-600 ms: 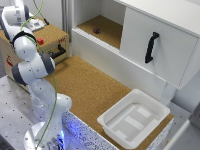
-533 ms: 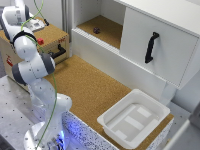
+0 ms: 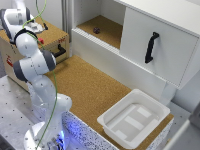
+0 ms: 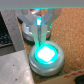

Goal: Turn off the green led light

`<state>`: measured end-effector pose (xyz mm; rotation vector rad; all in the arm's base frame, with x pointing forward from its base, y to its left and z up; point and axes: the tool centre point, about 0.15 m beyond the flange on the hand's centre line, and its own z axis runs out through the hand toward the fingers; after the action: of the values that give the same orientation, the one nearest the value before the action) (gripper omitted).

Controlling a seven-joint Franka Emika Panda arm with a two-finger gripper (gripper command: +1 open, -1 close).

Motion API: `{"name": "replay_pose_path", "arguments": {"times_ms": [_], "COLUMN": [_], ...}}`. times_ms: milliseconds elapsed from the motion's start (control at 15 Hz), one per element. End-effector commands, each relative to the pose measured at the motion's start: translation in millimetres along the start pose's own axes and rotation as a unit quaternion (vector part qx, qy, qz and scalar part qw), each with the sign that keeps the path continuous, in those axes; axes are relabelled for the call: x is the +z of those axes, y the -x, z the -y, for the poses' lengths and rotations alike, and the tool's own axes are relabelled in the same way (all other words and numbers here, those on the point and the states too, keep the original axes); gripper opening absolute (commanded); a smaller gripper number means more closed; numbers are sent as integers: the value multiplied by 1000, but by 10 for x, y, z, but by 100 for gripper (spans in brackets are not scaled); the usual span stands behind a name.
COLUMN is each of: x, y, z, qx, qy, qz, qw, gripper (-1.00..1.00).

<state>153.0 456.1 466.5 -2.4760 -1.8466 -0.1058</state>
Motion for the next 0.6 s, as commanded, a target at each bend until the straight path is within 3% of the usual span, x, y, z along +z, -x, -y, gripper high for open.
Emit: {"name": "replay_pose_path", "arguments": {"times_ms": [0, 267, 400, 533], "x": [139, 388, 155, -194], "y": [-53, -74, -40, 26], "z": [-90, -75, -83, -147], "qx": [24, 24, 29, 44], "qy": [15, 4, 5, 24], "qz": [47, 62, 35, 12], "qw": [998, 998, 999, 999], "gripper": [-100, -100, -100, -100]}}
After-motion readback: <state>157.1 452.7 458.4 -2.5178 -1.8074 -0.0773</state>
